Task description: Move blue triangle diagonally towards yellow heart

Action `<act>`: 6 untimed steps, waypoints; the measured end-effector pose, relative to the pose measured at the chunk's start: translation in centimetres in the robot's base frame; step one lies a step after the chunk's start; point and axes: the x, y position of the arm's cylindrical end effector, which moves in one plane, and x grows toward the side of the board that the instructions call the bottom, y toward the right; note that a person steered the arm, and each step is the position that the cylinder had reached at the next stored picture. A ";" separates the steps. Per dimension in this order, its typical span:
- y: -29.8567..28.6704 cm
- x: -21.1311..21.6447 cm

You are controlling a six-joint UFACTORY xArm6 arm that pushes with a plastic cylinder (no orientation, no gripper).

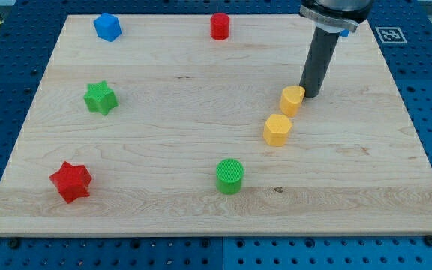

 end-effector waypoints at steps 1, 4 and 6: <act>0.6 -1.6; 10.9 -9.1; 13.7 -15.5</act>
